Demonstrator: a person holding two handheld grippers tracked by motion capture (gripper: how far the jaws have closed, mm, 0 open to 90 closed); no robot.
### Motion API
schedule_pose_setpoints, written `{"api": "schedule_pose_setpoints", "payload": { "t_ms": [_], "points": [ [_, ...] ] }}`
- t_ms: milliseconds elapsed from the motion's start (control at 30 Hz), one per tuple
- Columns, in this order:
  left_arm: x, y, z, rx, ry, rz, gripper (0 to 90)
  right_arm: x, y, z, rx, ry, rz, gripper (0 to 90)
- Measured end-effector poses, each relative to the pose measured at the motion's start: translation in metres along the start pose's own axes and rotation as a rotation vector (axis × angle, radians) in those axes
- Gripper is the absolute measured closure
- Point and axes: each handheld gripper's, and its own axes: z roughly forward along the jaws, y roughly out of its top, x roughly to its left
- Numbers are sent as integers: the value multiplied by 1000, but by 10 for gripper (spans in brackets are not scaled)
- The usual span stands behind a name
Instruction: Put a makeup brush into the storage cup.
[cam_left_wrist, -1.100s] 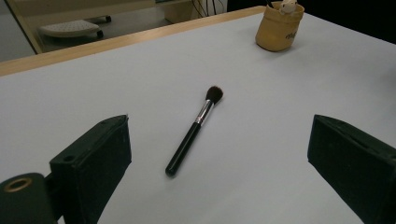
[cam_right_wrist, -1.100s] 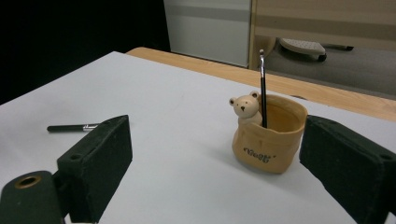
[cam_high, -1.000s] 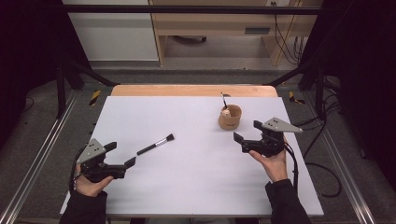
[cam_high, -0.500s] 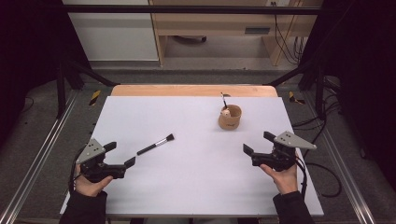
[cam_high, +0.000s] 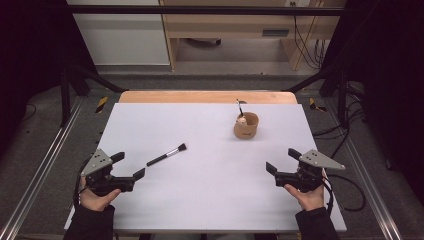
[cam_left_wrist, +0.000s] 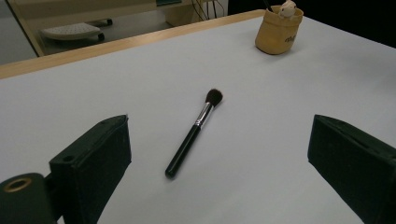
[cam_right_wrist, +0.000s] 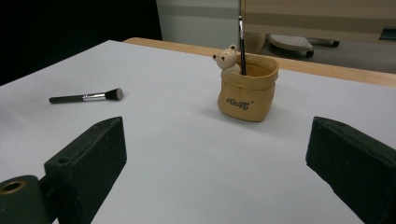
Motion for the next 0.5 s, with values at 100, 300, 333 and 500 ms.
{"api": "schedule_pose_setpoints", "payload": {
  "t_ms": [100,300,333,500],
  "points": [
    [0,-1,1,3,1,0,54,-1,-2,-1,4,-5,2,56],
    [-2,-1,3,7,2,3,55,0,-5,-2,14,-1,-1,53],
    [-2,0,3,8,2,5,55,0,-5,-2,17,-4,0,51],
    [-2,0,5,13,0,6,55,1,-4,-1,21,0,4,52]
  ]
}}
